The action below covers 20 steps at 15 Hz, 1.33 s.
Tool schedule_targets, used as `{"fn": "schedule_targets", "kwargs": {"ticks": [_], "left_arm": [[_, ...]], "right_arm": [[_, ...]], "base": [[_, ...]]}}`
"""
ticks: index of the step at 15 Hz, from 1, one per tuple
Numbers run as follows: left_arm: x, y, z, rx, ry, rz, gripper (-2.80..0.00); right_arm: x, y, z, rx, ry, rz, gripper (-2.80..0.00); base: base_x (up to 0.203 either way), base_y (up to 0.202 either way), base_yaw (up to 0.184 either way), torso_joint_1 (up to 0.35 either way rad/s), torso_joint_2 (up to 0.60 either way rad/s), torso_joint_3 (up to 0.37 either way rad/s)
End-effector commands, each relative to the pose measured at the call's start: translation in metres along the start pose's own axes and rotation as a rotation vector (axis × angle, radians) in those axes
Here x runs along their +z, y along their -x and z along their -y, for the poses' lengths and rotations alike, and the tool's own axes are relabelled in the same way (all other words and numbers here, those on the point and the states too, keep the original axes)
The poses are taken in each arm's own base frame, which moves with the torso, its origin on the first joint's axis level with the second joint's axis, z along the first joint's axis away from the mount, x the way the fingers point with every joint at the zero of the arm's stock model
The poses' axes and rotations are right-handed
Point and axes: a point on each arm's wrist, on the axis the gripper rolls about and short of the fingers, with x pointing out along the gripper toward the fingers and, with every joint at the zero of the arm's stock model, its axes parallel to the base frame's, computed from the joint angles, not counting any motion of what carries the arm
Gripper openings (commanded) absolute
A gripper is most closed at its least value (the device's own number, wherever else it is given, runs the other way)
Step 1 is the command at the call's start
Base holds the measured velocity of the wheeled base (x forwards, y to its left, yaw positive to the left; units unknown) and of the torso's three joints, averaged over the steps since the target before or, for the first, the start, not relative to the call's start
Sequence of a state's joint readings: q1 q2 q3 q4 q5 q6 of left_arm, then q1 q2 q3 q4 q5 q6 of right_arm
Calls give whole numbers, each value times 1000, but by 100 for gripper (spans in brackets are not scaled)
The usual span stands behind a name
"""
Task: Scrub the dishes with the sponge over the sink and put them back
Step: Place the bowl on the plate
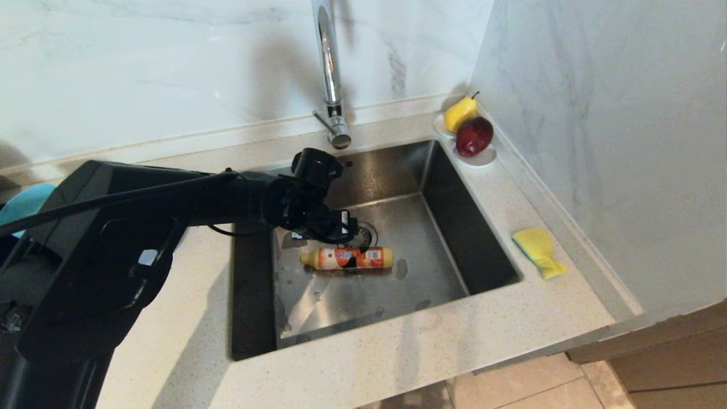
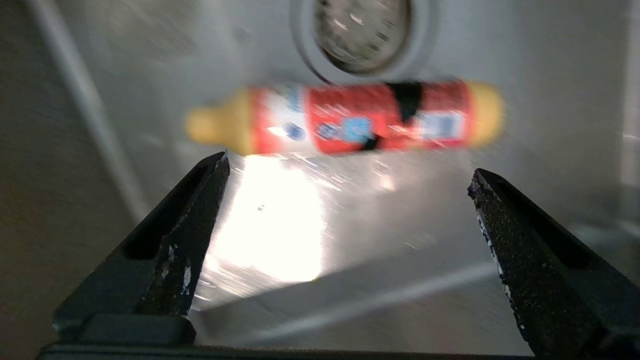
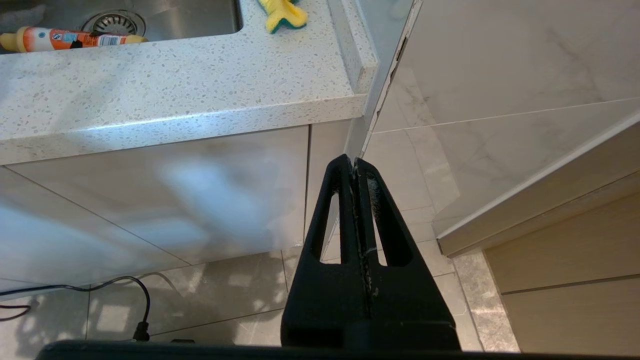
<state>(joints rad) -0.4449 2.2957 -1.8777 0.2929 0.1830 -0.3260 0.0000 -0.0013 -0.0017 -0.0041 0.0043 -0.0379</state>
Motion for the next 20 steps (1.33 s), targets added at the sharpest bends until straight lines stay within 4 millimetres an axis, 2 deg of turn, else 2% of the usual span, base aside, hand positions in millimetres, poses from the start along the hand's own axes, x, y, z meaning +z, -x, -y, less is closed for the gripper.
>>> {"fn": "schedule_targets", "kwargs": {"ticks": [1, 4, 8, 10, 12, 15, 18, 20], "left_arm": [[-2, 1, 2, -23, 180, -24, 0], [-8, 19, 12, -79, 441, -154, 0], [-6, 37, 20, -90, 679, -188, 0], [-5, 41, 18, -75, 742, -198, 0], [-13, 37, 17, -19, 770, -246, 0], [-16, 32, 16, 41, 807, -214, 0], [-10, 44, 15, 24, 815, -195, 0], [-15, 42, 14, 53, 840, -220, 0]], "right_arm": [[0, 0, 0, 0, 0, -1, -280], [0, 0, 0, 0, 0, -1, -280], [0, 0, 0, 0, 0, 0, -280], [0, 0, 0, 0, 0, -1, -280], [0, 0, 0, 0, 0, -1, -280], [0, 0, 0, 0, 0, -1, -280], [0, 0, 0, 0, 0, -1, -280], [0, 0, 0, 0, 0, -1, -280]], "base": [[0, 0, 0, 0, 0, 0], [0, 0, 0, 0, 0, 0], [0, 0, 0, 0, 0, 0], [0, 0, 0, 0, 0, 0], [0, 0, 0, 0, 0, 0], [0, 0, 0, 0, 0, 0], [0, 0, 0, 0, 0, 0], [0, 0, 0, 0, 0, 0]]}}
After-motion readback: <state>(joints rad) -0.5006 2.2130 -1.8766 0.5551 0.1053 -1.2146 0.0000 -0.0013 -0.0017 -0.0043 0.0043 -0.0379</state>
